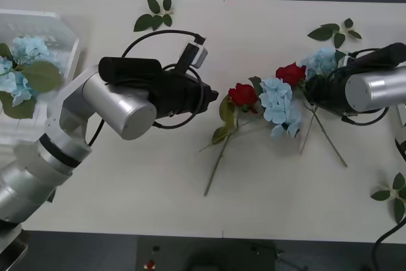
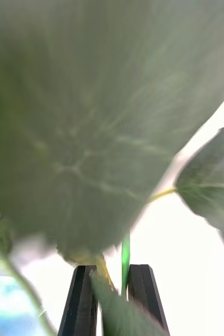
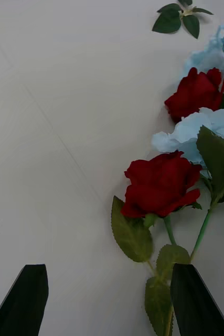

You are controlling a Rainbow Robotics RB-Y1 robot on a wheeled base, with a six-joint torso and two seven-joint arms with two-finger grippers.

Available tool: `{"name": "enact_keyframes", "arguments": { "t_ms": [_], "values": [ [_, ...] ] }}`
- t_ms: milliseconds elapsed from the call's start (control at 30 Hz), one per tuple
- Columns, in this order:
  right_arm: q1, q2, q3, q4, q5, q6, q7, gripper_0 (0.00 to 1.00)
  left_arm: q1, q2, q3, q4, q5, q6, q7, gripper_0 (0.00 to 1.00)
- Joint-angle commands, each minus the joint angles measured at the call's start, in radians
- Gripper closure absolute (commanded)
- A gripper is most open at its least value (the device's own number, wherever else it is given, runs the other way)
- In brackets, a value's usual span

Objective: Put the red flowers into the right box and the blue flowers into the left box

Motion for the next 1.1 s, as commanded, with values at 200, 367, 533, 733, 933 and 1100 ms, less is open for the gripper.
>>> {"name": "enact_keyframes", "arguments": {
  "t_ms": [200, 367, 533, 733, 933, 1100],
  "values": [
    [0.001, -0.044, -0.16, -0.18, -0.146, 0.086, 0.207, 0.83, 0.09, 0.083, 0.15, -0.195, 0.266, -0.013, -0.229, 0.33],
    [0.07, -0.047, -0.281, -0.239, -0.284, 0.09, 0.32, 0.83, 0.154, 0.079, 0.235, -0.218, 0.467, -0.011, -0.382, 0.33],
    [0.087, -0.064, -0.314, -0.235, -0.285, 0.132, 0.365, 0.51, 0.174, 0.069, 0.382, -0.212, 0.673, 0.156, -0.588, 0.32],
    [0.083, -0.084, -0.291, -0.235, -0.206, 0.173, 0.347, 0.15, 0.172, 0.069, 0.423, -0.212, 0.777, 0.213, -0.631, 0.33],
    [0.054, -0.105, -0.188, -0.214, -0.149, 0.138, 0.208, 0.15, 0.14, 0.091, 0.431, -0.212, 0.82, 0.202, -0.677, 0.32],
    [0.005, -0.105, -0.097, -0.15, -0.084, 0.087, 0.093, 0.14, 0.165, 0.057, 0.471, -0.212, 0.88, 0.2, -0.773, 0.09]
  ]
}}
